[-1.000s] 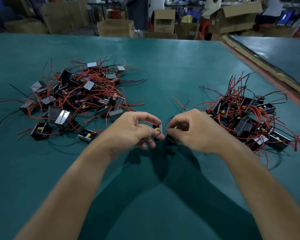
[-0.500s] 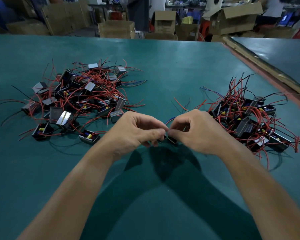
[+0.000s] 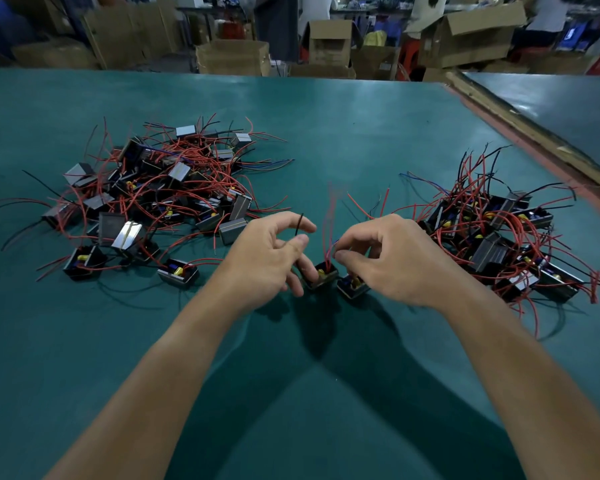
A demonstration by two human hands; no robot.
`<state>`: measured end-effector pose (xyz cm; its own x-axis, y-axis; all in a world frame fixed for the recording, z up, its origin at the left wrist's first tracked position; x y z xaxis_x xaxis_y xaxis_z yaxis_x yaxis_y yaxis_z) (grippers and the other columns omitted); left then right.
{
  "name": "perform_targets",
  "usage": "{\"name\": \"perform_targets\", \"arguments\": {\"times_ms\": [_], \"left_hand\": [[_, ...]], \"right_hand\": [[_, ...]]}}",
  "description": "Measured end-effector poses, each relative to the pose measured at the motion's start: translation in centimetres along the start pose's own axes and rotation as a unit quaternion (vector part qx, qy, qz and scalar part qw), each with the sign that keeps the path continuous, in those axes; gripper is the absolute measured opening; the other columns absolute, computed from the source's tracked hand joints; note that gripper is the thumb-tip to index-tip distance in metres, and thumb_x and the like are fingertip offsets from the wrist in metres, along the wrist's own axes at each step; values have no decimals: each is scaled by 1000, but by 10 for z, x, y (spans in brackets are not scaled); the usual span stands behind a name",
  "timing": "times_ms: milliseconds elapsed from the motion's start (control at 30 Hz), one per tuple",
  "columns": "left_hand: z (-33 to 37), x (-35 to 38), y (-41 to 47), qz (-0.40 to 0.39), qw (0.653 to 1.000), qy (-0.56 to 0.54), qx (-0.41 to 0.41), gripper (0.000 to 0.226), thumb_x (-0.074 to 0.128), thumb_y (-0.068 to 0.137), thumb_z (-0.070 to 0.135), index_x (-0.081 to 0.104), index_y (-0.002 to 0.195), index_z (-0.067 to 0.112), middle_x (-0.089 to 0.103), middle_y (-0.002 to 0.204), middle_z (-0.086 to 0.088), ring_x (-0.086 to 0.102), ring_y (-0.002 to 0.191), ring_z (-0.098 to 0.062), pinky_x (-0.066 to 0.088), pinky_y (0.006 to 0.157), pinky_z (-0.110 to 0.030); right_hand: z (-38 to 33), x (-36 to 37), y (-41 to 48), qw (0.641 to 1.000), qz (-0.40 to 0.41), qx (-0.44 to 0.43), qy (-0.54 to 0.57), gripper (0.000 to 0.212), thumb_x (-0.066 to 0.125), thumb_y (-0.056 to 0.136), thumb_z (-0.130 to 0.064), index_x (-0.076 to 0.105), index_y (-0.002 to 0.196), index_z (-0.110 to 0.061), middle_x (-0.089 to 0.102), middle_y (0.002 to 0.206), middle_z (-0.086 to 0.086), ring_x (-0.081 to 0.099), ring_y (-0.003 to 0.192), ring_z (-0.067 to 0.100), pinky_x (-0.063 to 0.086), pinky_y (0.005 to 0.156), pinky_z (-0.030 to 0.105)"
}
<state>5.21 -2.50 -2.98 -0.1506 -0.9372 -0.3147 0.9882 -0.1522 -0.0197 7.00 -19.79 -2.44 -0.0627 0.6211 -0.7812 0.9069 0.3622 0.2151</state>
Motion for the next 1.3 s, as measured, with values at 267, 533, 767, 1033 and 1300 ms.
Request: {"name": "perform_targets", "arguments": {"times_ms": [267, 533, 767, 1033, 1300], "left_hand": [[2, 3, 0, -24, 999, 21, 14, 22, 38, 105, 17, 57, 114, 24, 70, 61, -7, 57, 41, -19, 38, 44, -22], [1, 2, -1, -37, 999, -23, -20, 29, 32, 105, 11, 60, 108, 16, 71, 67, -6, 63, 50, -24, 43, 47, -23], [-1, -8, -1, 21, 999, -24, -13, 22, 50, 100, 9, 71, 95, 14, 69, 68, -1, 63, 48, -16, 44, 43, -17], [-2, -10, -1, 35, 998, -35, -26, 16, 55, 98, 9, 69, 91, 10, 71, 67, -1, 64, 48, -16, 45, 45, -20], [-10, -20, 4, 148, 986, 75, -11, 12, 67, 89, 18, 74, 79, 19, 69, 67, -2, 64, 59, -19, 48, 58, -29]], "right_hand": [[-2, -4, -2, 999, 21, 1, 35, 11, 70, 86, -20, 73, 81, -29, 68, 70, -17, 53, 48, -6, 35, 50, 6], [1, -2, -1, 998, 18, 16, 53, 9, 70, 83, -18, 72, 80, -27, 69, 70, -21, 53, 46, -3, 36, 51, 7], [1, -4, -1, 998, 40, 24, 50, 16, 70, 86, -28, 69, 71, -24, 68, 66, -20, 52, 46, 0, 33, 49, 10], [4, -4, -1, 990, 43, 63, 118, 12, 63, 91, -15, 65, 82, -22, 74, 71, -12, 65, 49, 10, 57, 60, 34], [2, -9, -2, 983, 60, 95, 148, 16, 56, 96, -10, 62, 83, -16, 75, 70, -7, 67, 51, 12, 62, 61, 45]]}}
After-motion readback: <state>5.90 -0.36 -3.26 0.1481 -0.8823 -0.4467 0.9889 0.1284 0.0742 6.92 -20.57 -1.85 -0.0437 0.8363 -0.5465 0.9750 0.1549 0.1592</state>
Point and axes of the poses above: each hand's wrist, its own y-axis towards the middle knuckle, its own x-axis out of the palm, z = x × y, the point moved 4 cm from there along y, towards the middle knuckle
